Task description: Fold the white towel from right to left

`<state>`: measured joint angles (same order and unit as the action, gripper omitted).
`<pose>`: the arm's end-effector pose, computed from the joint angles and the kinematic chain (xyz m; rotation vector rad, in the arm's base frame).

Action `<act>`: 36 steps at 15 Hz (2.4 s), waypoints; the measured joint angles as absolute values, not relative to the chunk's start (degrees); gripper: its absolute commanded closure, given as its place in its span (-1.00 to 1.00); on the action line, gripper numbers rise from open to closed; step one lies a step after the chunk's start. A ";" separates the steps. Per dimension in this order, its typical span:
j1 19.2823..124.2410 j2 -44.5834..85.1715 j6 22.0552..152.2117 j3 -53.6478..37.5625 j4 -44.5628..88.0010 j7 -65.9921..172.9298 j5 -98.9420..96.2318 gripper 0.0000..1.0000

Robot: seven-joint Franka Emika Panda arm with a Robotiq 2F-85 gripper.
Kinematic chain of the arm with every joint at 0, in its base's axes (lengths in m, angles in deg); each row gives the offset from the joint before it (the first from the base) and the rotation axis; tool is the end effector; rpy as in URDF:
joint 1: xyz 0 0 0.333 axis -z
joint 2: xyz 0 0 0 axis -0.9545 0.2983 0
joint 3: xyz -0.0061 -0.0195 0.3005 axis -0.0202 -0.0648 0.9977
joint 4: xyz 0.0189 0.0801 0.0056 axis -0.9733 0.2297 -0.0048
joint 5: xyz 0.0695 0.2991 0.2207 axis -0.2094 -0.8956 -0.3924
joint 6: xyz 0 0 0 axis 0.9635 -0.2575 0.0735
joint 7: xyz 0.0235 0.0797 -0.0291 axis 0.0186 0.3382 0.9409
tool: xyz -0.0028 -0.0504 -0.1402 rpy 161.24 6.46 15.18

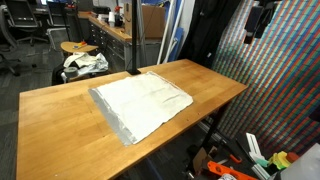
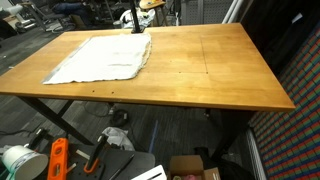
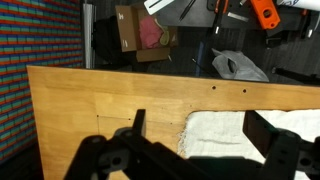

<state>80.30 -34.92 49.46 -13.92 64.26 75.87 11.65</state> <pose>0.3157 -0.1458 0.5112 2.9750 0.1122 -0.0623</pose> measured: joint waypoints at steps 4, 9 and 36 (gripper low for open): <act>80.30 -34.92 49.46 -13.92 64.26 75.87 11.65 -1.00; 80.28 -34.87 49.44 -13.93 64.35 75.87 11.65 -1.00; 83.33 18.70 76.32 -12.70 48.49 74.25 -14.78 -1.00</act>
<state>83.33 18.70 76.32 -12.70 48.49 74.25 -14.78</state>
